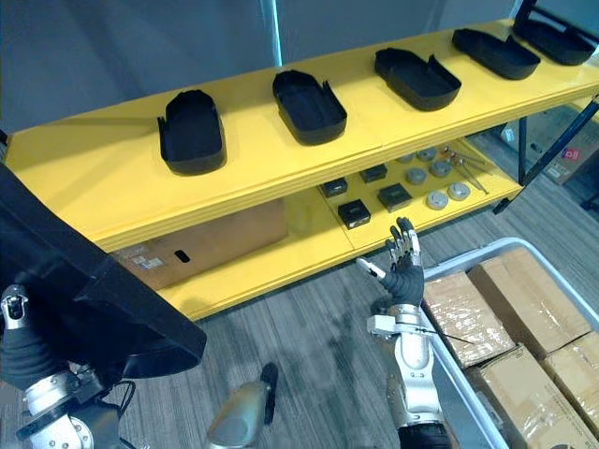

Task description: Walk over and take plastic housings, then place them on the shelf

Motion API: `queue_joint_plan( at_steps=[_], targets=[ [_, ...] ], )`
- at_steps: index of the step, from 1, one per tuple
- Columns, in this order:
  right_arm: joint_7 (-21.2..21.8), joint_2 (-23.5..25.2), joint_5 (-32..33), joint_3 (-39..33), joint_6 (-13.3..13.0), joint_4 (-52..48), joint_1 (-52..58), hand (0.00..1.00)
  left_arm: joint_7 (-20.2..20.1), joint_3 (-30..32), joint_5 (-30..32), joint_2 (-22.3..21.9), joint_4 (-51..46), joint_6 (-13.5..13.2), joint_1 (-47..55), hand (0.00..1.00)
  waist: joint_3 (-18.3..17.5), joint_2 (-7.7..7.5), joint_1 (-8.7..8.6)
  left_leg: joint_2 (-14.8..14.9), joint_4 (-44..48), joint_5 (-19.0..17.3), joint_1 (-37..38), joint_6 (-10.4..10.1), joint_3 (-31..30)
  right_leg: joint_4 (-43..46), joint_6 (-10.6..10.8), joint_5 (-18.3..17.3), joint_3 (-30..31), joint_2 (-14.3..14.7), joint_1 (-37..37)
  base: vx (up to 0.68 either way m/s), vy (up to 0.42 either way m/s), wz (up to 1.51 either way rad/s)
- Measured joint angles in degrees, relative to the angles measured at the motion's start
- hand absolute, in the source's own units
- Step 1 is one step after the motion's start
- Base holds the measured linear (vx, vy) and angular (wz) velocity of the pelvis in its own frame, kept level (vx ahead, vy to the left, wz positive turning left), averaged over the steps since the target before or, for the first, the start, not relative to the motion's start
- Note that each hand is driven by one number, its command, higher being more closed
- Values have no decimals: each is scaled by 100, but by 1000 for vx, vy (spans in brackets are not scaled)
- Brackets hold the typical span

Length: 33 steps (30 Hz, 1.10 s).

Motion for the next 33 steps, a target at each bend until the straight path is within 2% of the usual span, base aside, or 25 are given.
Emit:
queue_joint_plan(
  at_steps=[2,3,4,5,6,7,8,9,10,12,13,14,15,16,17,18,20,23,27,30,32,33],
  targets=[
    [-117,114,4,-11,-1,57,35,0,-2,44,70,62,-1,0,-11,100,3,-113,64,-41,233,-268,0,79,220,-41,-51,5,42,-117,66,76,150,-10],
    [-103,131,9,-21,-12,42,161,0,-1,36,208,113,31,-7,-51,100,-51,-140,55,-81,269,-395,20,109,266,290,-421,250,170,-197,-4,183,309,13],
    [-85,127,12,-19,-12,32,287,0,-6,23,267,174,48,-7,-128,100,-68,-122,-24,-114,192,-432,94,176,237,1090,-1008,655,566,-366,-426,169,279,24],
    [-67,152,14,-18,-13,23,324,0,-3,31,293,236,44,-8,-157,100,-68,-128,-59,-123,110,-445,174,206,237,1499,-1272,958,825,-446,-669,131,281,12],
    [-2,211,12,-20,-24,1,355,0,67,33,444,412,50,-1,-243,100,-64,-155,-81,-113,-141,-461,417,255,221,2217,-1254,1578,1487,-527,-1172,181,196,-2],
    [55,251,-44,-23,-30,-51,351,0,185,24,506,588,59,21,-383,100,-66,-159,-190,-108,-418,-411,656,352,137,2773,-941,1271,1941,-377,-1579,201,171,1],
    [52,252,-125,-29,-48,-104,350,0,253,9,550,653,62,32,-463,100,-72,-167,-253,-107,-584,-361,802,413,97,2855,-856,1058,2029,-252,-1697,267,171,14],
    [53,247,-192,-90,-76,-271,345,0,405,1,669,735,73,32,-631,100,-100,-166,-342,-89,-941,-243,1099,407,82,2533,-795,738,2135,68,-1833,234,117,19],
    [48,245,-195,-246,-148,-507,339,0,507,-25,704,842,148,33,-873,100,-213,-165,-400,-96,-1213,-165,1244,350,76,1771,-705,551,2175,412,-1981,238,95,17],
    [-57,193,-287,-528,-197,-807,213,0,706,-95,702,1035,387,35,-1382,100,-265,-177,-493,-208,-1439,-149,1363,318,-19,656,-669,576,2531,833,-2236,244,17,39],
    [-149,112,-400,-659,-188,-829,147,0,857,-160,707,1149,656,55,-1720,100,-288,-175,-663,-307,-1527,-148,1432,316,-204,242,-591,649,2869,1014,-2359,243,-31,71],
    [-201,71,-410,-699,-187,-829,162,0,945,-207,706,1187,775,83,-1838,100,-343,-212,-721,-351,-1557,-136,1469,300,-291,98,-545,684,3054,1078,-2393,272,-84,105],
    [-257,24,-410,-771,-186,-830,206,0,1108,-338,703,1208,948,115,-1972,100,-386,-182,-865,-436,-1553,-166,1526,254,-531,-177,-579,805,3309,1148,-2385,299,-140,113],
    [-328,16,-410,-824,-185,-845,233,0,1193,-443,706,1189,987,126,-2003,100,-506,-310,-932,-565,-1507,-252,1533,136,-722,-459,-744,1313,3365,1106,-2330,310,-176,113],
    [-342,-30,-415,-866,-178,-852,217,0,1220,-497,722,1107,1031,120,-2010,100,-524,-232,-952,-562,-1414,-334,1494,88,-835,-436,-636,1384,3297,1107,-2278,366,-235,102],
    [-349,-151,-421,-918,-166,-856,213,0,1262,-649,837,913,1050,166,-1922,100,-600,-9,-923,-415,-1303,-387,1461,6,-884,-591,-696,1371,3037,1215,-2077,243,-160,66],
    [-346,-329,-465,-938,-155,-856,172,0,1230,-675,870,708,1049,174,-1709,100,-713,213,-824,-262,-1288,-411,1538,-96,-832,-735,-774,1327,2839,1327,-1795,280,-143,57],
    [-342,-489,-622,-964,-187,-977,87,0,1121,-657,871,563,892,191,-1510,100,-854,376,-792,-143,-1320,-361,1797,-167,-750,-854,-874,1264,2710,1438,-1338,240,-96,47],
    [-204,-505,-531,-889,-320,-1241,-169,0,1123,-617,865,543,585,138,-1379,100,-907,397,-619,-128,-1390,-311,1791,-243,-694,-915,-941,1218,2685,1449,-1323,98,-18,12],
    [-81,-435,-388,-844,-326,-1282,-173,0,997,-619,823,391,529,184,-1269,100,-893,364,-655,-167,-1527,-251,1821,-323,-762,-967,-957,1203,2452,1389,-1187,33,-3,33],
    [-44,-344,-381,-837,-326,-1317,-113,0,886,-625,802,338,419,242,-1074,100,-889,337,-668,-173,-1675,-200,1846,-295,-811,-974,-964,1171,2285,1362,-1141,-6,-1,52],
    [24,-277,-382,-818,-324,-1368,-3,0,787,-626,743,355,345,245,-898,100,-918,252,-669,-230,-1778,-87,1802,-308,-681,-967,-932,1084,2089,1271,-1131,-32,-6,75]
  ],
)
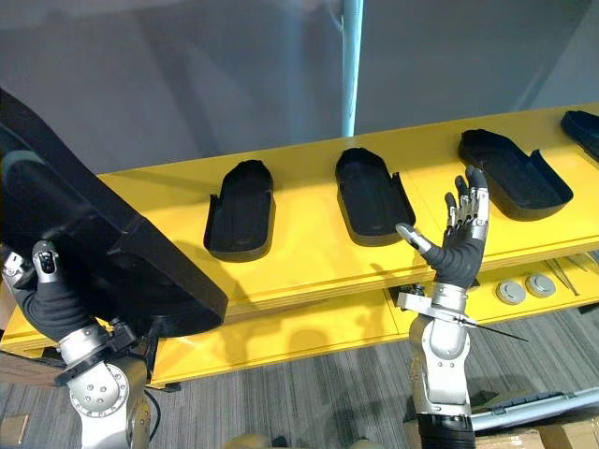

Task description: Walk over and take plastic housings, then place them on the shelf

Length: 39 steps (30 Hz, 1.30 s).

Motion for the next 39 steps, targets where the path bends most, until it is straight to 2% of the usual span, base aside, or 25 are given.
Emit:
queue_joint_plan(
  at_steps=[3,4,5,7,8,9,11,12,13,14,15,16,17,18,19,20,21,22,25,27,28,30,31,34,39],
  targets=[
    [31,58,-14,-45,31,-45,250,0,-290,-84,-312,-12,-17,-4,111,100,116,-227,-38,-234,-207,389,-22,111,406,55,49,-137,-485,-374,198,-57,18,95],
    [30,59,-16,-72,30,-41,264,0,-355,-79,-326,-9,-27,-31,102,100,142,-274,-33,-144,-69,282,-155,313,743,98,61,-182,-548,-478,196,-85,67,91],
    [29,51,-11,-85,27,-23,241,0,-383,-82,-330,-13,-25,-38,107,100,153,-261,-40,-2,113,227,-257,350,938,156,63,-198,-609,-536,172,-89,113,74],
    [42,26,-10,-27,23,198,136,0,-411,-84,-317,-10,-4,-42,169,100,206,-329,-86,559,932,204,-526,333,1172,385,153,-265,-579,-923,165,-105,191,37],
    [42,29,2,-5,23,246,105,0,-401,-83,-317,-8,0,-47,189,100,221,-354,-83,682,1066,217,-527,316,1144,443,247,-312,-512,-1047,159,-154,382,-7],
    [40,12,76,84,2,343,33,0,-374,-81,-313,-6,34,-71,244,100,223,-360,-85,920,1227,254,-510,286,1050,587,504,-391,-314,-1282,61,-158,470,-31],
    [27,-12,233,228,-80,647,-95,0,-330,-84,-205,-8,121,-120,281,100,173,-264,-106,1151,1200,529,-472,380,741,810,838,-431,19,-1535,-171,-138,510,-40],
    [23,2,298,322,-113,842,-156,0,-316,-80,-82,-8,182,-171,273,100,150,-190,-101,1082,1232,505,-370,157,515,920,1072,-379,233,-1698,-319,-92,453,-41],
    [26,34,354,400,-110,962,-182,0,-315,-70,-62,19,223,-175,274,100,153,-190,-101,951,1267,209,-294,86,577,874,1122,-337,361,-1800,-307,-109,599,-27],
    [23,198,359,493,-111,1071,-183,0,-327,-71,-27,69,284,-158,250,100,165,-208,-202,852,1401,-309,-295,-172,703,617,1143,-103,414,-1901,-166,-98,615,-11],
    [-16,343,327,585,-109,1097,-186,0,-338,-67,38,75,306,-121,189,100,174,-228,-210,809,1432,-781,-230,-503,915,285,1271,311,431,-1964,-9,-96,600,-6],
    [-38,382,313,614,-109,1098,-185,0,-347,-69,79,83,340,-98,143,100,181,-238,-187,779,1437,-974,-215,-523,988,145,1272,535,497,-1992,-1,-124,589,-32],
    [-98,489,275,753,-107,1130,-173,0,-405,-69,78,186,513,-35,14,100,237,-322,-88,659,1616,-1096,-246,-405,1129,-63,1130,1109,606,-2079,-13,-158,569,-35],
    [-105,567,234,859,-107,1128,-149,0,-456,-61,72,305,603,61,-6,100,239,-295,-77,634,1726,-1195,-284,-226,1195,-218,969,1755,618,-2064,-22,-169,550,-33],
    [-105,594,209,887,-108,1124,-142,0,-489,-46,74,355,603,89,-6,100,240,-291,-73,634,1727,-1250,-292,-129,1265,-300,846,2037,613,-2052,-27,-161,457,-23],
    [-115,624,161,947,-98,1125,-141,0,-546,-7,88,414,601,103,-18,100,266,-225,-36,689,1688,-1324,-282,7,1398,-176,754,2065,589,-1964,-129,-113,362,-25],
    [-94,622,64,1011,-98,1109,-110,0,-608,54,64,477,601,136,0,100,261,-230,-31,711,1583,-1288,-257,87,1444,201,673,1621,480,-1753,-248,-78,295,-21],
    [-87,616,-7,1032,-99,1051,-63,0,-622,98,49,502,600,172,-5,100,256,-225,-32,711,1470,-1216,-251,124,1443,322,717,1265,461,-1522,-239,-13,182,-12],
    [-39,600,-77,1037,-96,832,59,0,-612,65,-41,488,601,260,-19,100,199,-257,-42,609,980,-861,-309,156,1431,8,719,561,451,-836,-209,36,108,3],
    [39,542,-68,1025,-97,725,92,0,-495,-70,45,496,601,332,-41,100,157,-326,-62,517,856,-702,-398,130,1414,-509,723,629,455,-747,-48,29,17,11],
    [77,498,-43,973,-97,641,119,0,-412,-147,204,481,601,371,-74,100,170,-294,-81,498,812,-660,-418,107,1373,-638,811,680,451,-734,0,24,-26,17],
    [156,429,-23,870,-80,588,138,0,-371,-302,428,481,594,464,-73,100,132,-196,-104,543,735,-556,-416,30,1273,-648,807,681,443,-641,13,32,-92,18],
    [155,350,-31,814,-78,504,149,0,-359,-327,583,477,589,494,-76,100,96,-137,-154,628,628,-502,-393,-28,1233,-645,784,668,422,-552,37,34,-101,22],
    [212,183,-9,712,-71,127,182,0,-333,-332,875,478,520,609,-133,100,82,-107,-202,762,315,-293,-303,-141,1174,-644,665,598,349,-389,36,8,-118,13],
    [491,47,0,693,51,-237,320,0,-321,-341,1342,576,492,924,-589,100,91,-73,-267,813,-230,21,-90,-185,1299,-512,561,522,452,-327,-141,-42,-61,-7]
  ],
)
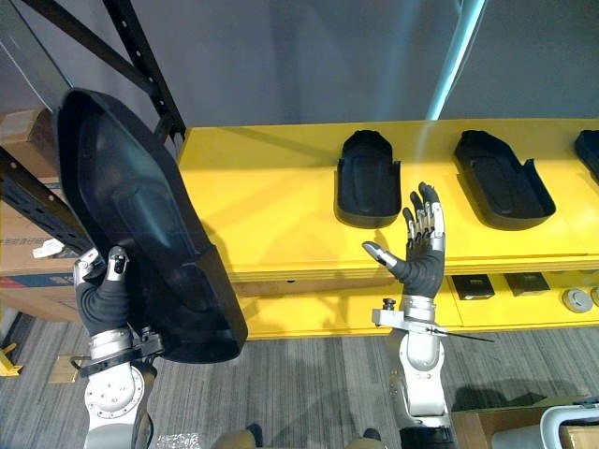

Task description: Walk over and take plastic housings, then place them on the shelf

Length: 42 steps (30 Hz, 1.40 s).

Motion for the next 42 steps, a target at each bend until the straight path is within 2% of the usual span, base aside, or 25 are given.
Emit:
queue_joint_plan(
  at_steps=[1,4,5,8,12,16,20,21,24,25,26,27,28,29,31,32,36,42],
  targets=[
    [69,0,13,6,9,-23,38,0,30,1,69,51,9,47,-104,100,1,2,-19,-2,-19,16,-5,0,15,25,-11,-10,21,-1,-39,-72,-21,-17],
    [487,-34,289,27,187,-83,171,0,350,86,211,614,538,258,-825,100,19,32,-75,-11,-185,87,80,9,263,104,11,-32,295,-1,-235,-82,-7,-37],
    [694,-87,409,68,276,-83,217,0,550,166,239,841,1006,447,-1210,100,38,68,-102,-25,-209,113,132,17,340,141,27,-44,408,-6,-288,-65,-5,-38],
    [1173,-337,721,264,386,-97,332,0,927,417,325,1394,2306,855,-2090,100,65,146,-370,-79,-356,204,206,36,527,194,92,-98,625,-30,-426,-78,-8,-31],
    [1546,-618,908,436,542,-184,326,0,953,357,274,2020,3600,1092,-3202,100,98,208,-437,-109,-390,244,194,52,720,319,107,-88,851,-34,-662,-41,7,-24],
    [1678,-868,914,853,777,-336,274,0,932,218,-364,2685,4885,1343,-4324,100,183,299,-663,-144,-391,299,184,93,779,449,110,-87,999,-56,-802,-13,5,-13],
    [1688,-1117,976,876,998,-510,269,0,771,96,-553,2943,5618,1609,-4962,100,327,378,-742,-160,-392,356,138,96,914,515,110,-87,1185,-50,-981,-12,-5,-16],
    [1734,-1183,1089,880,1015,-579,266,0,727,53,-552,2997,5687,1772,-5049,100,402,407,-849,-162,-391,363,109,88,913,551,110,-87,1205,-51,-1025,-10,-12,-10],
    [1802,-1208,1156,972,1129,-696,244,0,639,38,-554,3114,5828,2236,-5316,100,696,420,-1012,-174,-396,377,79,97,955,695,112,-85,1319,-31,-1203,-28,-14,-16],
    [1818,-1222,1192,1081,1164,-728,244,0,603,38,-554,3114,5926,2491,-5465,100,789,406,-1021,-189,-399,395,65,121,1049,774,113,-87,1428,-27,-1314,-50,-9,-22],
    [1821,-1232,1196,1139,1184,-746,243,0,593,37,-561,3114,5986,2611,-5520,100,826,411,-1025,-198,-398,400,47,128,1084,789,113,-86,1460,-26,-1363,-49,-5,-19],
    [1849,-1248,1196,1262,1224,-779,244,0,543,37,-602,3114,6114,2835,-5623,100,892,433,-1096,-214,-399,418,-10,153,1080,823,113,-86,1477,-33,-1433,-27,-3,-5],
    [1869,-1252,1194,1309,1234,-788,242,0,527,38,-608,3115,6153,2944,-5662,100,935,431,-1123,-224,-403,438,-28,170,1081,861,113,-86,1486,-39,-1472,-41,-19,1],
    [1900,-1282,1193,1507,1268,-855,241,0,380,39,-794,3119,6225,3207,-5743,100,1095,439,-1160,-221,-405,467,-24,173,1086,937,109,-97,1501,-36,-1504,-31,-20,0],
    [1901,-1315,1192,1643,1290,-937,241,0,274,38,-831,3119,6239,3319,-5742,100,1152,442,-1165,-221,-405,485,-41,163,1092,980,107,-112,1507,-36,-1545,-34,-27,1],
    [1905,-1325,1192,1759,1348,-1053,218,0,153,39,-830,3135,6243,3487,-5744,100,1153,445,-1155,-219,-405,505,-136,163,1095,1049,96,-133,1504,-36,-1670,-30,-28,5],
    [1891,-1358,1192,1959,1379,-1148,182,0,24,38,-898,3232,6244,3649,-5743,100,1191,456,-1109,-204,-405,512,-216,152,1081,1158,74,-166,1454,-39,-1758,-22,-19,9],
    [1778,-1381,1191,2271,1400,-1187,175,0,-75,37,-993,3667,6221,3655,-5744,100,1221,500,-986,-199,-376,519,-301,141,1074,1320,68,-249,1423,-61,-1869,-13,-17,5]
  ],
)
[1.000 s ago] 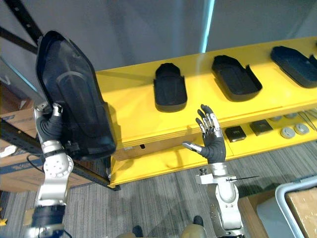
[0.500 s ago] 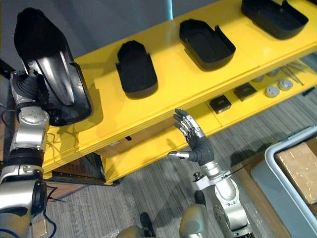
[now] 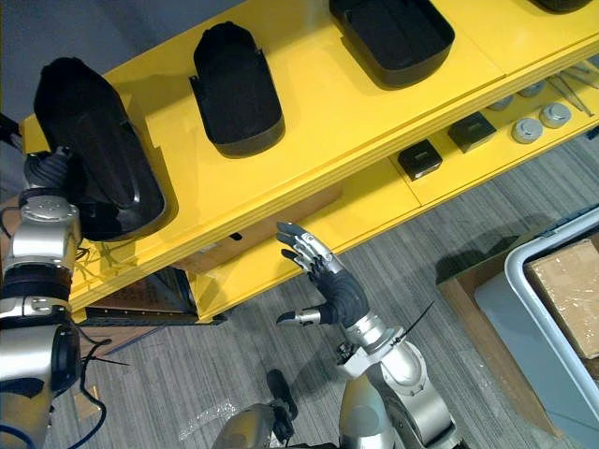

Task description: Walk over and take plastic housings, then place them on the shelf

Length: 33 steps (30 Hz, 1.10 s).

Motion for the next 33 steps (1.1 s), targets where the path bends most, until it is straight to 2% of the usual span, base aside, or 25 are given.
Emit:
queue_joint_plan(
  at_steps=[3,6,11,15,20,26,27,33],
  targets=[
    [-18,-34,2,46,0,2,2,0,-26,0,44,147,-7,4,0,100,1,2,12,-4,9,0,-45,0,1,44,1,-17,-4,-9,-57,-5,-13,4],
    [-17,-55,20,169,-1,2,31,0,-248,0,77,314,-14,4,-3,100,1,3,16,-2,21,0,-47,-1,2,84,-2,-32,-7,-15,-69,0,0,0],
    [-78,-73,36,266,-2,4,66,0,-497,-24,212,326,-42,22,-65,100,3,5,33,-4,26,-1,-54,-3,-2,121,-2,-32,-16,-23,-82,2,-2,1],
    [-153,-114,40,316,2,6,57,0,-510,-206,222,319,-47,159,-88,100,7,9,25,-3,47,4,-190,-11,4,168,-5,-35,-3,-23,-235,0,0,0],
    [-113,-140,155,153,54,6,26,0,-491,-210,218,317,-49,171,-112,100,258,-60,-6,19,202,0,-349,-17,21,302,-29,-57,34,-20,-408,-11,-17,-1],
    [-112,-135,156,-42,50,6,-3,0,-426,-209,175,315,-52,380,-231,100,358,-60,24,58,238,0,-514,-18,4,345,-31,-55,18,9,-548,5,-24,4],
    [-113,-127,155,-49,48,6,-6,0,-409,-209,175,315,-52,380,-235,0,358,-60,38,56,237,0,-524,-18,5,346,-31,-55,20,9,-559,35,-13,1],
    [-246,-105,152,-50,37,13,-103,0,-161,-214,40,315,-47,413,-275,0,376,-84,64,69,254,1,-617,-20,-13,347,-31,-53,22,14,-627,35,-11,3]
  ],
)
